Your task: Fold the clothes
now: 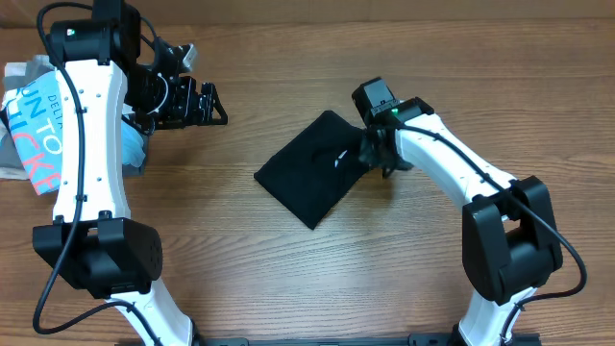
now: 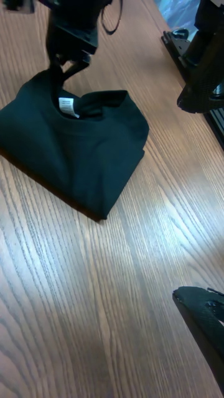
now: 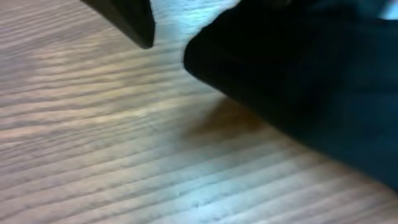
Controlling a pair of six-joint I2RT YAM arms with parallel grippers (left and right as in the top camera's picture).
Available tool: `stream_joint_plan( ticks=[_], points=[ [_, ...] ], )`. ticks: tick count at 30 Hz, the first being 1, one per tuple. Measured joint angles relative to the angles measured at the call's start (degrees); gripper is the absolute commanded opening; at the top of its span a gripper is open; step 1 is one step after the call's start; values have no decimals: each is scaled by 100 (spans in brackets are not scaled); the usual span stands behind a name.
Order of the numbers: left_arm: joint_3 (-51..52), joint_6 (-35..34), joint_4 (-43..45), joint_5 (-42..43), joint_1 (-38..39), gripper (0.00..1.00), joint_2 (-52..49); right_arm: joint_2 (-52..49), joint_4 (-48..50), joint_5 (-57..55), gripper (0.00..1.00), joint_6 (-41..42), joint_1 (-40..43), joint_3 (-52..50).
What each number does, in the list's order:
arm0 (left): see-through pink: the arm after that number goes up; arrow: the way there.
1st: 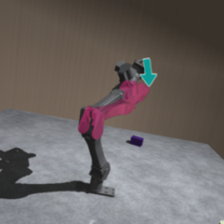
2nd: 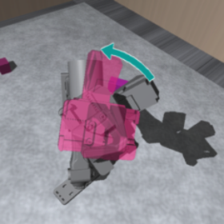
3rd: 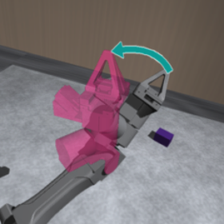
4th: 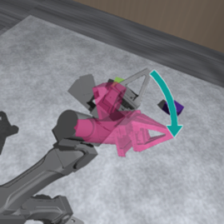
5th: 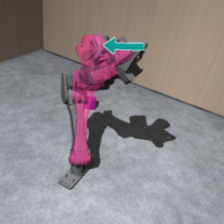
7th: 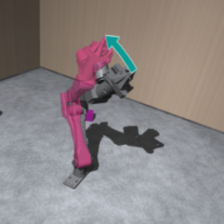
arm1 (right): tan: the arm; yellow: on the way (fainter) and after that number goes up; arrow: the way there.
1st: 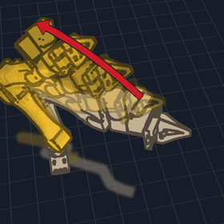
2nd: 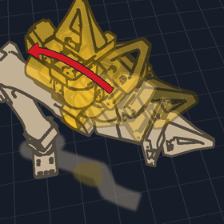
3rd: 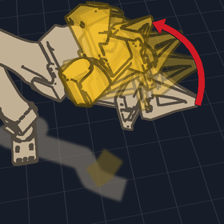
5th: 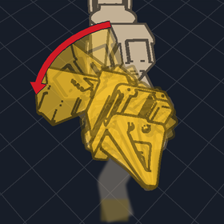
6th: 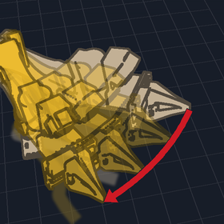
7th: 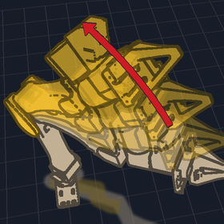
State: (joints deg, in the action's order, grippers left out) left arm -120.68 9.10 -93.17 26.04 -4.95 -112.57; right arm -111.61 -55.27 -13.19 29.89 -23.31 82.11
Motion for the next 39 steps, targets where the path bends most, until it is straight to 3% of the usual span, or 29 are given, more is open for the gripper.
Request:
stream_joint_plan(
  ticks=[6,13,24,33,39],
  points=[
    [2,0,-4,2,0,92,0,0,-1047,-234,61,50,81,24],
    [2,0,0,0,0,92,0,116,-1445,-120,61,260,295,262],
    [2,0,2,2,0,92,0,1163,-1027,2708,61,-603,188,852],
    [2,0,20,2,0,92,0,933,-470,3359,61,-481,-562,-81],
    [2,-2,22,0,0,93,0,885,120,3418,60,-105,-634,-649]
  ],
)
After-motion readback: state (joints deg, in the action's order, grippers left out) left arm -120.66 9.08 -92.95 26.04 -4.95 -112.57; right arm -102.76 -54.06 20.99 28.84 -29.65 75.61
